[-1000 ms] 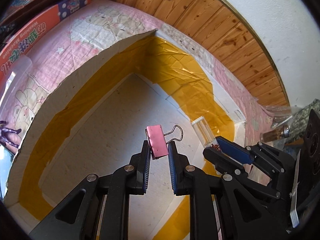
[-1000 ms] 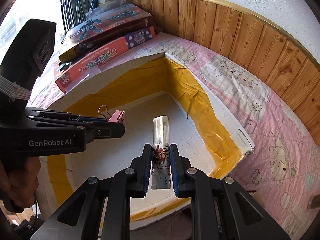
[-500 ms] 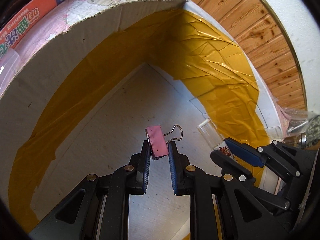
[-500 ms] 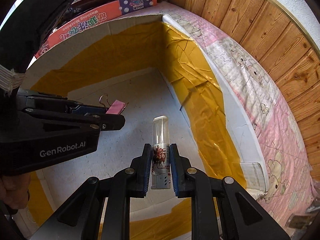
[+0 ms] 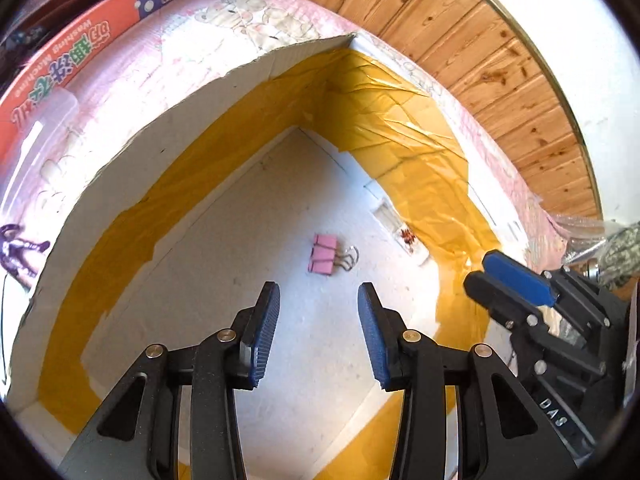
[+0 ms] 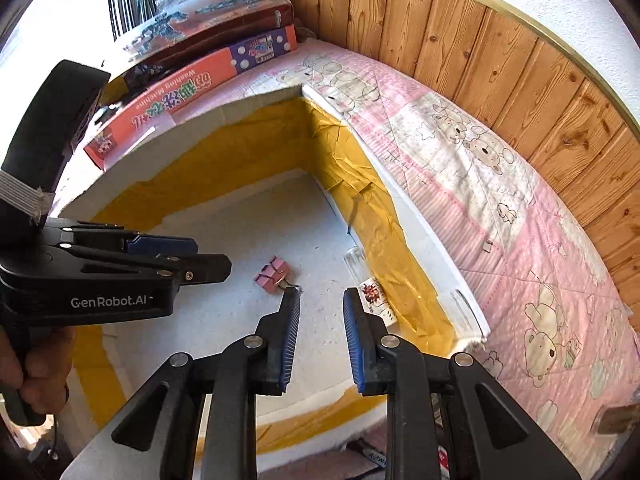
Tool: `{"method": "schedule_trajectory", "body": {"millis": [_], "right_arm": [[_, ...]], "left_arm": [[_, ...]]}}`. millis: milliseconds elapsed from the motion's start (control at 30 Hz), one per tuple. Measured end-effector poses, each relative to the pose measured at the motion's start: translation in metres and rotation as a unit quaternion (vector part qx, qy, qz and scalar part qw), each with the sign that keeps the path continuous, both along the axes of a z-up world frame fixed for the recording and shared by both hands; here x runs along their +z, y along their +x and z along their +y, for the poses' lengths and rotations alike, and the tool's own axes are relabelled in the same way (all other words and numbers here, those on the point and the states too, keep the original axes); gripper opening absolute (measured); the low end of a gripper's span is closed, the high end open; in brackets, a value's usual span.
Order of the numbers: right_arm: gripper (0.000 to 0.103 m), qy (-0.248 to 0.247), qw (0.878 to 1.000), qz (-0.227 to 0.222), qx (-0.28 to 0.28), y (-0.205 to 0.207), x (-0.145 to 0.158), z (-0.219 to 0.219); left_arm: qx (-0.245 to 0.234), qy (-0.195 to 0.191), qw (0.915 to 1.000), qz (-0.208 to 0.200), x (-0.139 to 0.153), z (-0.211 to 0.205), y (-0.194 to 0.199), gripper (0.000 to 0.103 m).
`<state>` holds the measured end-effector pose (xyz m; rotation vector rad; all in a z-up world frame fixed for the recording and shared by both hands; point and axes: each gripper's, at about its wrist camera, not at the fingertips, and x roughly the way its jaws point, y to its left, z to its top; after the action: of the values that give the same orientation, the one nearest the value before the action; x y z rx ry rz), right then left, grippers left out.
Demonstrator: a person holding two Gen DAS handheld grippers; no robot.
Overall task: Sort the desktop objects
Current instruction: 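Withdraw both open tools from the box back to the items on the bed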
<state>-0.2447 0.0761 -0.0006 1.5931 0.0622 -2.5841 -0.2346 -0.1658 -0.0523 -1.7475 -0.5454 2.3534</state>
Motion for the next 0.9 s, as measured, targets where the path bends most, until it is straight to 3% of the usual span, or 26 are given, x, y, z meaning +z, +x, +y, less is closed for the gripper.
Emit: {"method": "schedule_trajectory", "body": {"millis": [167, 333, 467, 633, 900], "right_arm": [[0.024, -0.046, 0.998, 0.033, -0.007, 0.048, 0.021, -0.001], [0.025, -0.036, 0.998, 0.045, -0.013, 0.079, 0.012, -0.009], [0.025, -0.056, 0.996, 0.067, -0.028, 0.094, 0.023, -0.007], [0.031, -0.066, 0.991, 0.110, -0.024, 0.127, 0.048, -0.021], [0.037, -0.102, 0.981, 0.159, -0.038, 0.173, 0.065, -0.023]], "left_arm": [[-0.018, -0.004, 0.9997, 0.014, 0.014, 0.008, 0.061, 0.043], [-0.052, 0.014, 0.9985, -0.003, 0.012, 0.046, 0.103, 0.043], [-0.050, -0.021, 0.9974, 0.048, 0.034, 0.048, 0.122, 0.043], [-0.045, -0.070, 0.9899, 0.115, 0.065, 0.045, 0.138, 0.043], [-0.060, -0.097, 0.9811, 0.156, 0.086, 0.049, 0.165, 0.045]]}}
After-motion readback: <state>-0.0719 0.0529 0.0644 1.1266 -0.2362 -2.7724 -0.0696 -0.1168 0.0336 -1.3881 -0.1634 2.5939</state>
